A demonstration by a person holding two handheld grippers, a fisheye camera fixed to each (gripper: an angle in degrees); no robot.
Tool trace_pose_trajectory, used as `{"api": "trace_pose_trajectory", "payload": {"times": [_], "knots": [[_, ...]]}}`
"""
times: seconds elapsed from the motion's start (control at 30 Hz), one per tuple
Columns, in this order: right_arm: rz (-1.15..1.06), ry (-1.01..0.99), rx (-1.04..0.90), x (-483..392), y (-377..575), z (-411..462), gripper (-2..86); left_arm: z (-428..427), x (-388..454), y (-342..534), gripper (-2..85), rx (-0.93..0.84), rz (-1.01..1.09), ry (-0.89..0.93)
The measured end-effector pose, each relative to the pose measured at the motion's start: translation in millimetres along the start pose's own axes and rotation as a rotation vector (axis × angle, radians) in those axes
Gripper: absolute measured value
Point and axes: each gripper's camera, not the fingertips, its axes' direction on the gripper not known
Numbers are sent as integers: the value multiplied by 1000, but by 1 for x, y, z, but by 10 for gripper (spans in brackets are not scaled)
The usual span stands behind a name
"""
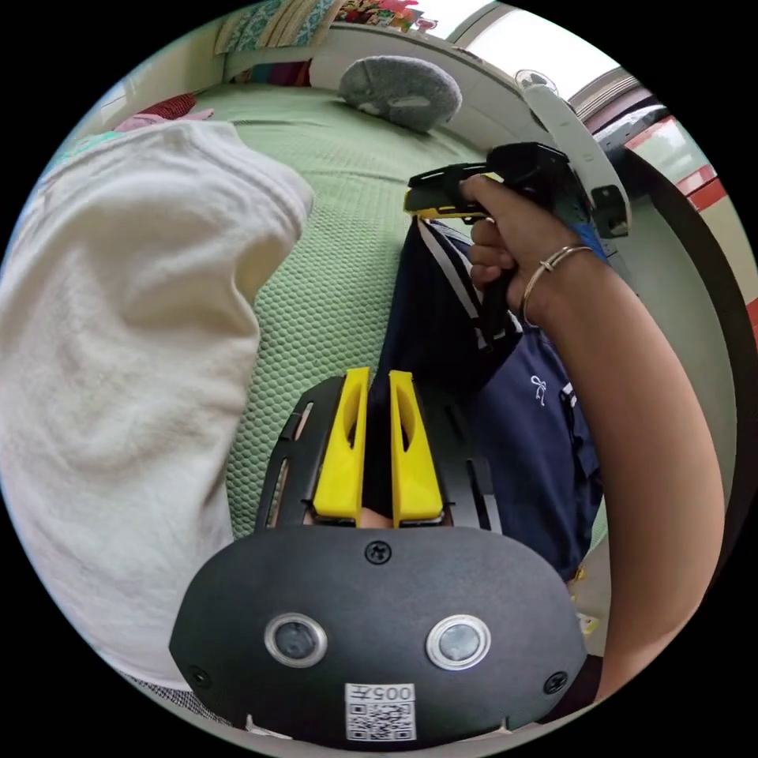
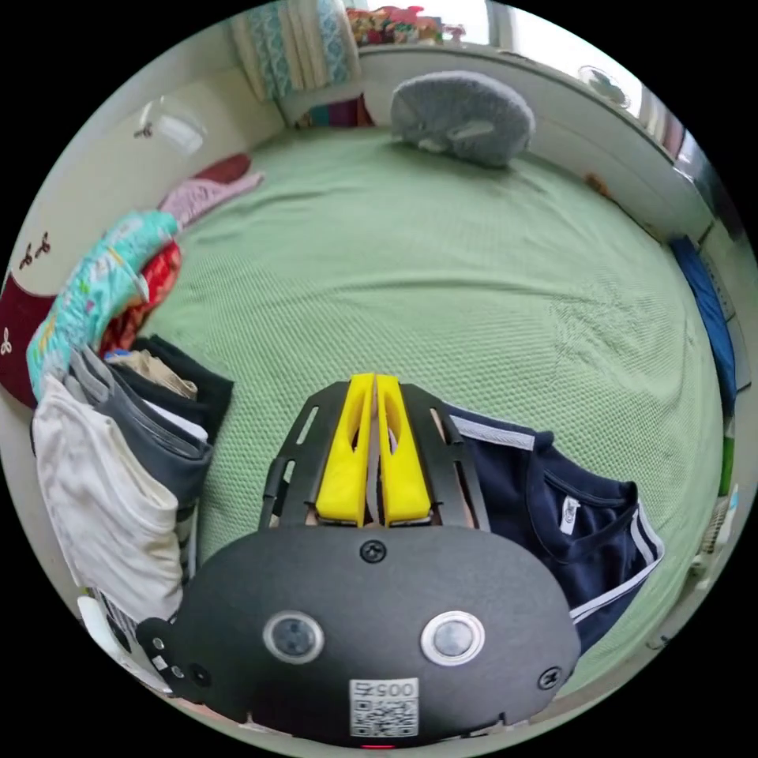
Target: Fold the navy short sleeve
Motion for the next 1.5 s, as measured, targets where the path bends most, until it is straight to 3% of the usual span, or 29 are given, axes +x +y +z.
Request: {"api": "trace_pose_trajectory", "payload": {"times": [0.17, 0.43, 0.67, 0.8, 0.9, 1.1, 1.33, 1.5], "knots": [[-49, -8, 42, 4, 17, -7, -9, -7, -8, 1, 78, -10, -17, 71], [-121, -91, 98, 40, 78, -79, 46, -57, 8, 21, 107, 139, 99, 103], [-232, -46, -54, 36, 143, -78, 69, -40, 39, 27, 137, 5, 210, 208], [-227, -61, -110, 29, 152, -64, 58, -22, 52, 24, 121, -82, 212, 120], [-219, 53, -138, 19, 155, -57, 8, -19, 59, 26, 80, -116, 207, 26], [-139, 54, -65, 33, 173, -83, -9, -39, 64, 43, 26, -157, 206, 20], [8, -73, -29, 61, 217, -103, 32, -59, 70, 71, 67, -173, 234, 30], [-29, -36, -3, 51, 297, -156, 56, -92, 64, 95, 74, -107, 237, -11]]}}
